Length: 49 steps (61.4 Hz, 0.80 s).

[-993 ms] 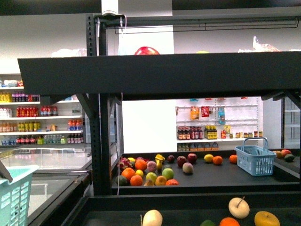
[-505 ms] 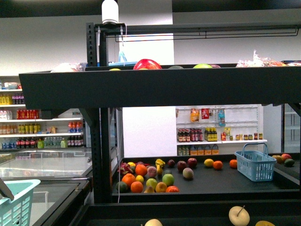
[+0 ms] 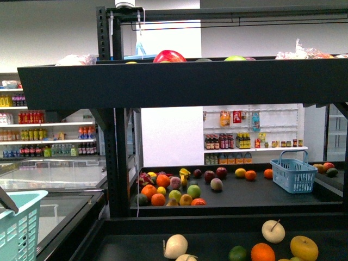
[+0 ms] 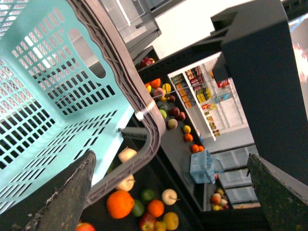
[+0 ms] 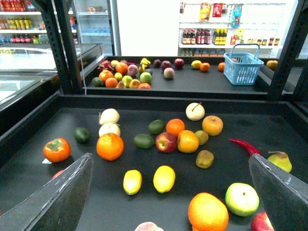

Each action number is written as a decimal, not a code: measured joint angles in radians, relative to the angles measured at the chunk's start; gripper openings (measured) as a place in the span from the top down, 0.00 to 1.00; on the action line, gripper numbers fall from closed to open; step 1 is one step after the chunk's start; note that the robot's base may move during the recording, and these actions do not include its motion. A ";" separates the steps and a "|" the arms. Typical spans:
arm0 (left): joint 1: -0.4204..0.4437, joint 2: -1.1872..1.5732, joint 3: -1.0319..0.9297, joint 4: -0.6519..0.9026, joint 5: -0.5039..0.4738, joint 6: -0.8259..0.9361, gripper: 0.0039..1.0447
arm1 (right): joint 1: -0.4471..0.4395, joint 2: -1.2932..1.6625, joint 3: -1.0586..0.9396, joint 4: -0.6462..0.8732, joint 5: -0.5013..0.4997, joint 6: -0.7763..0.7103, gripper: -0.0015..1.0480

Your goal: Pick lemon from shelf

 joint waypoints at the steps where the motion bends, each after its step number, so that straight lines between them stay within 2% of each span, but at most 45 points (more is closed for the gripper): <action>1: 0.003 0.029 0.018 0.008 0.003 -0.022 0.07 | 0.000 0.000 0.000 0.000 0.000 0.000 0.07; 12: 0.005 0.234 0.152 0.043 0.006 -0.172 0.07 | 0.000 0.000 0.000 0.000 0.000 0.000 0.07; 27: -0.023 0.398 0.241 0.095 -0.028 -0.290 0.07 | 0.000 0.000 0.000 0.000 0.000 0.000 0.07; 49: -0.071 0.564 0.386 0.164 -0.069 -0.351 0.07 | 0.000 0.000 0.000 0.000 0.000 0.000 0.07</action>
